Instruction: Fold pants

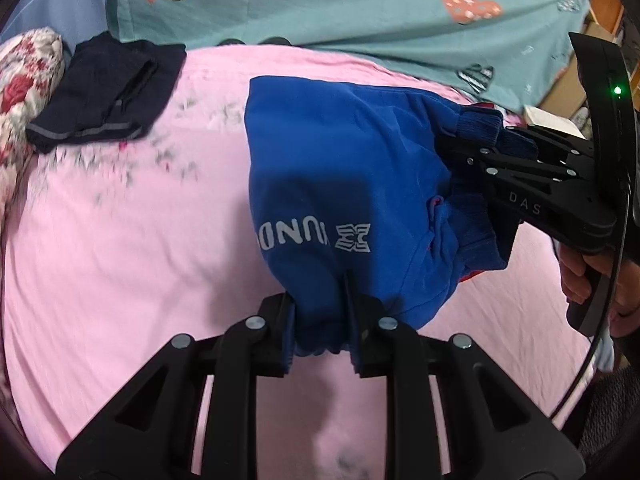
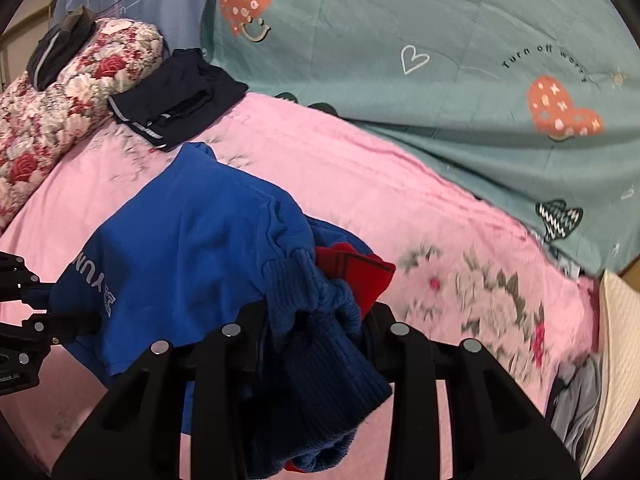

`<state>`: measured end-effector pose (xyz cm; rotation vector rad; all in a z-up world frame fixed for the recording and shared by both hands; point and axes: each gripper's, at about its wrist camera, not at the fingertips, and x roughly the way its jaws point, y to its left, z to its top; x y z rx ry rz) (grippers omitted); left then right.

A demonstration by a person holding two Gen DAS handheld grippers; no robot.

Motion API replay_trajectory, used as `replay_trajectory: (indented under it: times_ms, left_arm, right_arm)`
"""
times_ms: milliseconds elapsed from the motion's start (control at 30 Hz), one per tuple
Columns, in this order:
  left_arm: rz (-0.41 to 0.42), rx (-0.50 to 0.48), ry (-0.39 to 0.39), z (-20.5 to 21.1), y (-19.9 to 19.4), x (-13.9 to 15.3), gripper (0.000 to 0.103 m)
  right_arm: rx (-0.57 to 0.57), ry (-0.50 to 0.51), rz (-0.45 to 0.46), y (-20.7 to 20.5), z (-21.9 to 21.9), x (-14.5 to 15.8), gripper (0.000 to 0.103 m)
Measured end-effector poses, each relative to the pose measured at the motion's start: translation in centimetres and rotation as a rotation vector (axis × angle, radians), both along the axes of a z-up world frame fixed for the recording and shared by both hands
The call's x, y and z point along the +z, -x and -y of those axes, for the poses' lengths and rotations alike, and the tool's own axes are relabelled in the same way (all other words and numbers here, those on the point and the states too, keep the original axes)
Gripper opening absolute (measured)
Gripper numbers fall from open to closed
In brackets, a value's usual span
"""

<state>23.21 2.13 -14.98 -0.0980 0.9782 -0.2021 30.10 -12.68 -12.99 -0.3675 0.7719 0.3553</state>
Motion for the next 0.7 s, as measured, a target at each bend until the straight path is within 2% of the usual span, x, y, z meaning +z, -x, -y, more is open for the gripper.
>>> replay_trajectory:
  times_ms: [300,433,533,600,667,700]
  left_arm:
    - [0.031,0.041,-0.04,-0.3,-10.5,-0.4,0.02]
    - [0.025,0.069,-0.076,-0.4,-13.7,-2.4,0.021]
    - [0.011,0.083,-0.092,-0.6,-15.4,-3.9,0.021]
    - [0.019,0.082,-0.093,-0.5,-15.8,-4.0,0.021]
    - [0.071,0.081,-0.097,-0.2,-15.7,-2.6,0.021]
    - [0.104,0.081,-0.091,0.0,-15.6,-1.7,0.021]
  right_arm:
    - [0.011,0.065,0.07,-8.8,-1.5,-2.0,0.034]
    - [-0.022,0.018,0.03,-12.8,-1.1,-3.9,0.035]
    - [-0.038,0.042,0.019,-14.7,-1.3,-6.1,0.036]
    - [-0.048,0.017,0.013,-15.6,-0.9,-6.5,0.036]
    - [-0.049,-0.023,0.024,-16.0,-0.5,-6.0,0.036]
    - [-0.04,-0.024,0.059,-15.8,-0.7,-5.3,0.036]
